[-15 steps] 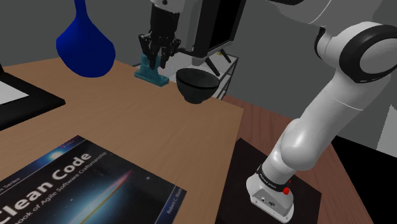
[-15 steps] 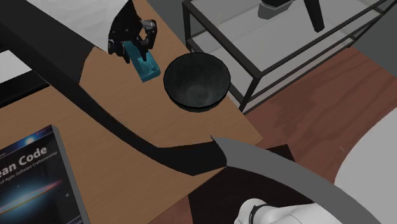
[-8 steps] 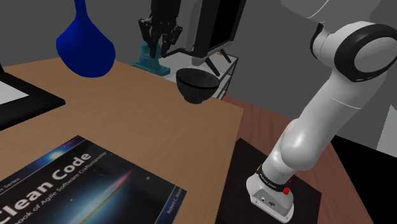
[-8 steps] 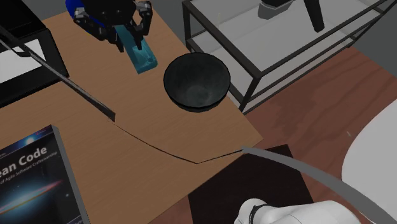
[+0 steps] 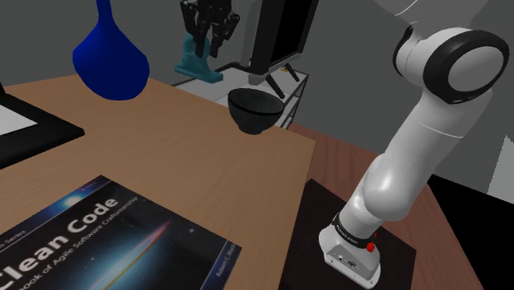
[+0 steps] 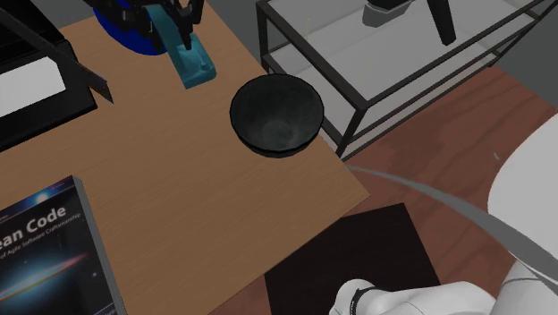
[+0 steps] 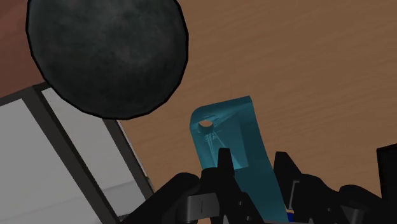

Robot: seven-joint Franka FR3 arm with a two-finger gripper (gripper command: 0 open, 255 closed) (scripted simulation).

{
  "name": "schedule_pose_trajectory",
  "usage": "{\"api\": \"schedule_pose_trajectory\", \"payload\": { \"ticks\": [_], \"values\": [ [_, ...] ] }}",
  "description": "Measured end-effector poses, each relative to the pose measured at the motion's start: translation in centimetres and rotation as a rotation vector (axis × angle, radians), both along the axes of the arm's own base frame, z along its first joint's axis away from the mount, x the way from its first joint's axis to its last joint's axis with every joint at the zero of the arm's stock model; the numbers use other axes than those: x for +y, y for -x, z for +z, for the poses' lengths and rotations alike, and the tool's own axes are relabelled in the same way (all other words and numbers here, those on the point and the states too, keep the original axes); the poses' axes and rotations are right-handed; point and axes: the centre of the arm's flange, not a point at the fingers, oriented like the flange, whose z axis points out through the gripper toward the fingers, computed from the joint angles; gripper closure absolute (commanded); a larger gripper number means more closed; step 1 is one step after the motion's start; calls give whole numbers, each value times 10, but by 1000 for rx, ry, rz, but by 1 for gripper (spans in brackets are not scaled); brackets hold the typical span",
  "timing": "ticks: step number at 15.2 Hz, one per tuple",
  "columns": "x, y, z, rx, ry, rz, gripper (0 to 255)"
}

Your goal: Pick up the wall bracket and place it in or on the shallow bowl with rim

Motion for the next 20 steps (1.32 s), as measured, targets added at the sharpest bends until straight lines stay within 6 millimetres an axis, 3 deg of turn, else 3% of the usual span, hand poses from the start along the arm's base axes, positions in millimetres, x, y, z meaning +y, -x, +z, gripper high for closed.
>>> {"api": "schedule_pose_trajectory", "payload": {
  "ticks": [5, 17, 20],
  "values": [
    [-5, 3, 21, 1, 0, -1, 255],
    [-123, 99, 39, 0, 1, -1, 255],
    [-132, 104, 30, 0, 0, -1, 255]
  ]
}}
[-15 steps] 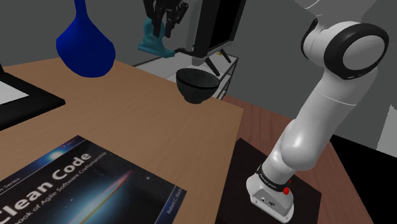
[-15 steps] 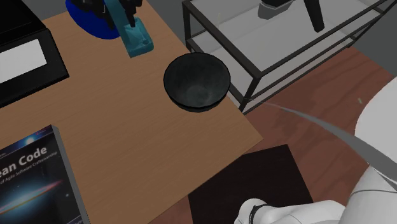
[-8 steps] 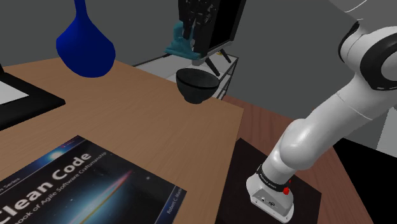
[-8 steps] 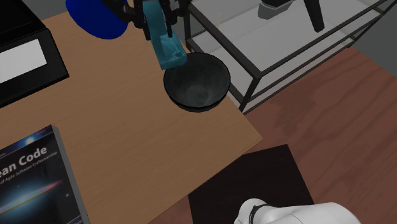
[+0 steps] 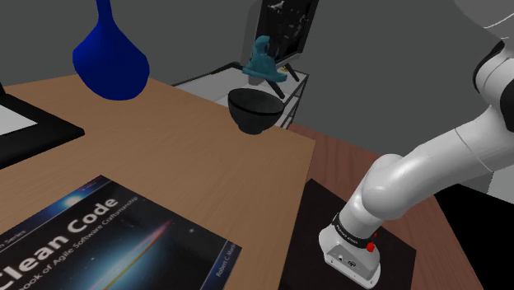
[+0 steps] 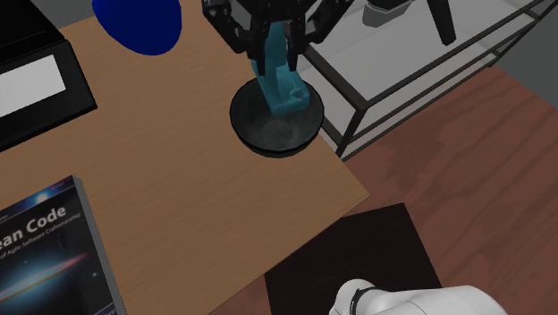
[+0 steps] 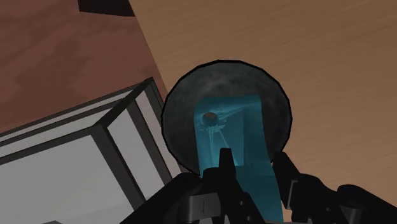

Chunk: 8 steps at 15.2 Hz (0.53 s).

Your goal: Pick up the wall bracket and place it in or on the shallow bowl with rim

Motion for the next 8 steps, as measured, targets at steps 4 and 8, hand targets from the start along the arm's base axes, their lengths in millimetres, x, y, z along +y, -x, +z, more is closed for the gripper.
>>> {"api": "schedule_pose_trajectory", "payload": {
  "ticks": [4, 8],
  "values": [
    [0, 1, -20, 1, 0, 0, 255],
    [0, 1, -41, 1, 0, 0, 255]
  ]
}}
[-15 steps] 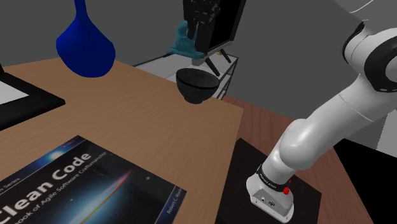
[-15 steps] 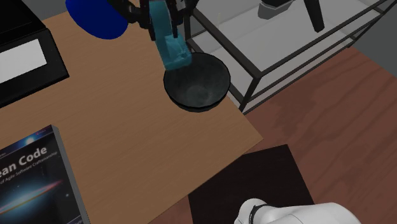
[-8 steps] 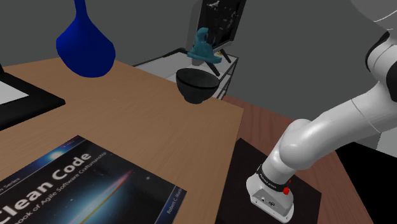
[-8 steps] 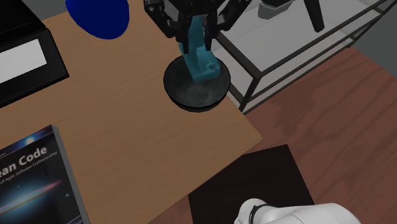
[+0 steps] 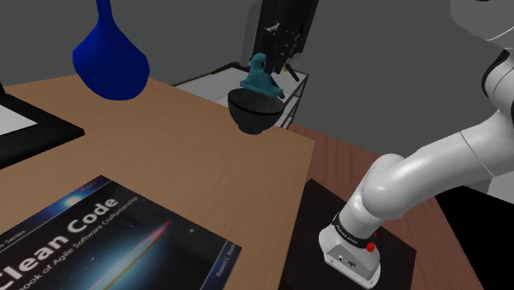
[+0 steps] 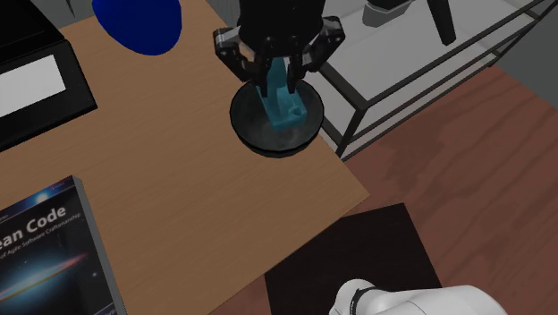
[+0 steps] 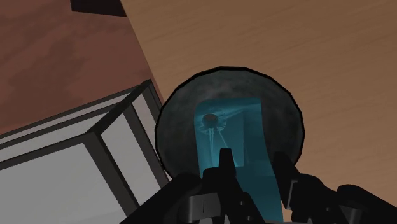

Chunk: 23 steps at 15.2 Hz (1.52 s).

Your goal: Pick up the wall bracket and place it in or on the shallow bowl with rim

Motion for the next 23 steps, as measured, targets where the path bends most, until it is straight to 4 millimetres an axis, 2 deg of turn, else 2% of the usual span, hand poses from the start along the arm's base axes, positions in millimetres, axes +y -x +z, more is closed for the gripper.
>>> {"api": "schedule_pose_trajectory", "payload": {
  "ticks": [6, 12, 13, 19, 23],
  "values": [
    [0, 0, -33, 0, 0, 0, 255],
    [-1, 0, -37, 0, 0, 0, 255],
    [-1, 0, -37, 0, 0, 0, 0],
    [-1, 0, -36, -1, 0, 0, 0],
    [0, 4, 2, -2, -1, 0, 0]
  ]
}}
